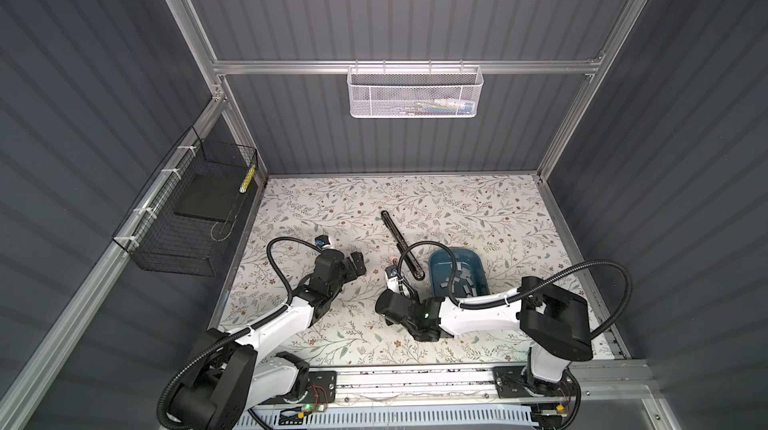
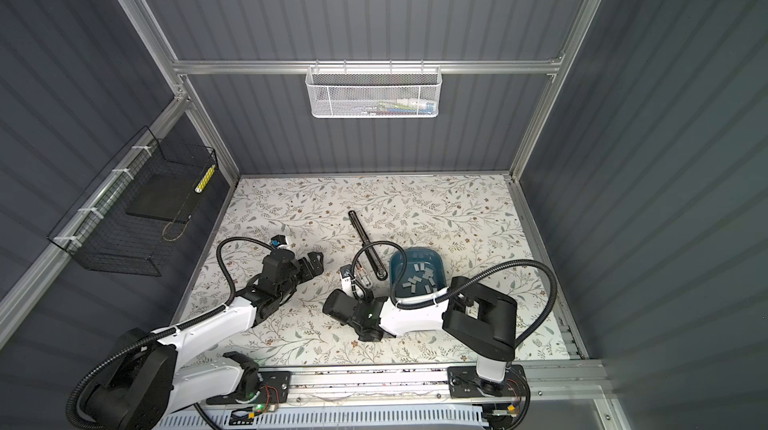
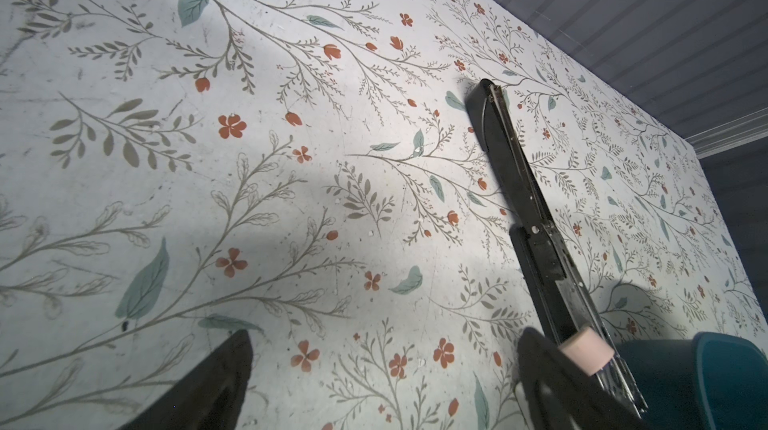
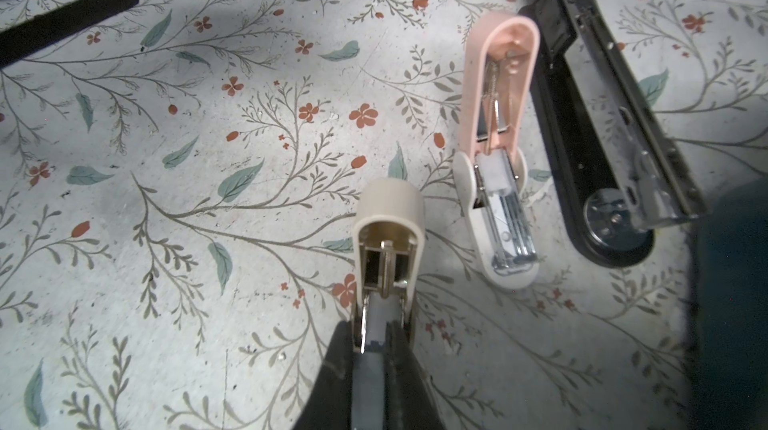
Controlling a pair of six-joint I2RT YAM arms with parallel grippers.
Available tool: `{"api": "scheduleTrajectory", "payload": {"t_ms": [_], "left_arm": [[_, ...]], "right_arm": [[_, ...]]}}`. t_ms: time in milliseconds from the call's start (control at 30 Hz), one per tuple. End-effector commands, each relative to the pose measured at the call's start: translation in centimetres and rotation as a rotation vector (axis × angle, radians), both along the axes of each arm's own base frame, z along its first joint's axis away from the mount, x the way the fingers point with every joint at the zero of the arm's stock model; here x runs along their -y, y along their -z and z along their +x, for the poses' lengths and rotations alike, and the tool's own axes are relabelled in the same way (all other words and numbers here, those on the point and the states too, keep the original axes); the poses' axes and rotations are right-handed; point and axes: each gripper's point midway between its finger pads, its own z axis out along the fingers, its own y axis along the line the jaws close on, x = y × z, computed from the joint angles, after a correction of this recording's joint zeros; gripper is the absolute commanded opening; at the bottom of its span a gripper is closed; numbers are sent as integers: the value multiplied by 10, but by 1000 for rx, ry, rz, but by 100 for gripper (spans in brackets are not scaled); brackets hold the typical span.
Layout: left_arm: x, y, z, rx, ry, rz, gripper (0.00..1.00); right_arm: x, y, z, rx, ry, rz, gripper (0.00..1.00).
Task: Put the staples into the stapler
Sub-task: 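Lower the staple strip into the beige stapler's channel with the right gripper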
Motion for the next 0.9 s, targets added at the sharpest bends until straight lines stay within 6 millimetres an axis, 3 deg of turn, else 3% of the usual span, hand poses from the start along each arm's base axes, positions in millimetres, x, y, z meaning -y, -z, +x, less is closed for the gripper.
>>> {"api": "scheduleTrajectory", "payload": {"t_ms": [0, 233, 533, 867], "left_arm": [[4, -6, 4, 10, 3, -22, 100], [5, -6, 4, 10, 4, -24, 100], [5, -6, 5, 10, 5, -24, 100], [5, -6, 4, 7, 6, -24, 100]], "right_arm": [[-2, 5, 0, -6, 10, -13, 2], [2, 7, 1, -2, 20, -30, 2], [5, -5, 1, 13, 14, -12, 1], [6, 2, 1, 7, 17, -22, 2]]}}
